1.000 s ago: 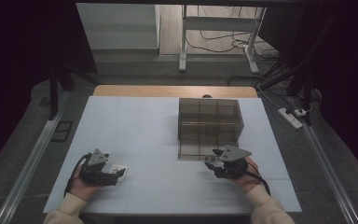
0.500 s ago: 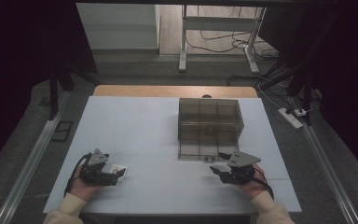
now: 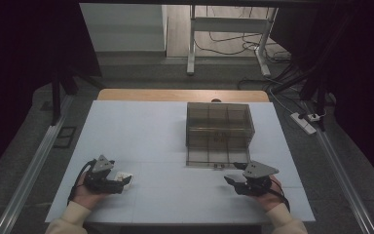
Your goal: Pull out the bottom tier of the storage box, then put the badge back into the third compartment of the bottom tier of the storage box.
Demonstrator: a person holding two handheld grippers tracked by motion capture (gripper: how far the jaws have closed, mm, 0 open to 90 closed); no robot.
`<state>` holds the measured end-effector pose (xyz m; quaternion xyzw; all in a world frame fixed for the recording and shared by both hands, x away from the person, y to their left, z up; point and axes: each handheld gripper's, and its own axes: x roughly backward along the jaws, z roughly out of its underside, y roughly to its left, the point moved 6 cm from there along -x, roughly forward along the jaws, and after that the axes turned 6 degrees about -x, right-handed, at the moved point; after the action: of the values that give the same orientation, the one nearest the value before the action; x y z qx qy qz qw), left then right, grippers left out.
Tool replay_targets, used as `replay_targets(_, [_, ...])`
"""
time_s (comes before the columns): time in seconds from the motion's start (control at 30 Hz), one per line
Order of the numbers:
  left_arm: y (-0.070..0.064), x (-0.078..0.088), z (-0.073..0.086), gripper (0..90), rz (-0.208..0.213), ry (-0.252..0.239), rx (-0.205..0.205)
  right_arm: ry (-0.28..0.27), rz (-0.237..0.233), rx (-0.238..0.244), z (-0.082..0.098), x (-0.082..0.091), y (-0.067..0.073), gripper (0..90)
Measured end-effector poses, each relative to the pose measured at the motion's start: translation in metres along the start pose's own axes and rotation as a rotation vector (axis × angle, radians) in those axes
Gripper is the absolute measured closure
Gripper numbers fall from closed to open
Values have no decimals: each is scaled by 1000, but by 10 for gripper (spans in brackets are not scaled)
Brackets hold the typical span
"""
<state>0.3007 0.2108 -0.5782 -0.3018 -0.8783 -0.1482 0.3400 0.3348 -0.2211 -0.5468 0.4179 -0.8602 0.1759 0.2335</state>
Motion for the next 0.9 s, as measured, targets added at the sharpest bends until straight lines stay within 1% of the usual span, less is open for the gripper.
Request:
replay_targets(0.13, [1, 1, 0, 104, 1, -1, 1, -1, -8, 6, 0, 0, 1, 380])
replay_targets(0.3, [1, 0, 0, 103, 10, 2, -4, 2, -5, 2, 0, -1, 1, 379])
replay_targets(0.43, [2, 2, -2, 102, 17, -2, 3, 2, -3, 2, 0, 0, 0, 375])
replay_targets(0.53, [3, 5, -4, 101, 13, -13, 11, -16, -22, 11, -1, 1, 1, 374])
replay_targets(0.6, [4, 8, -5, 101, 9, -18, 13, -12, -28, 13, -1, 0, 2, 371])
replay_targets(0.63, [4, 9, -6, 101, 7, -17, 13, -8, -28, 14, 0, 0, 2, 370])
replay_targets(0.7, [4, 11, -7, 100, 14, -11, 15, -8, -27, 11, 0, 0, 2, 371])
replay_targets(0.8, [2, 14, -8, 96, 34, 6, 22, -10, -19, 9, -1, 1, 1, 370])
replay_targets(0.9, [3, 19, -9, 96, 32, 17, 35, -12, -17, 6, -1, 1, 0, 370])
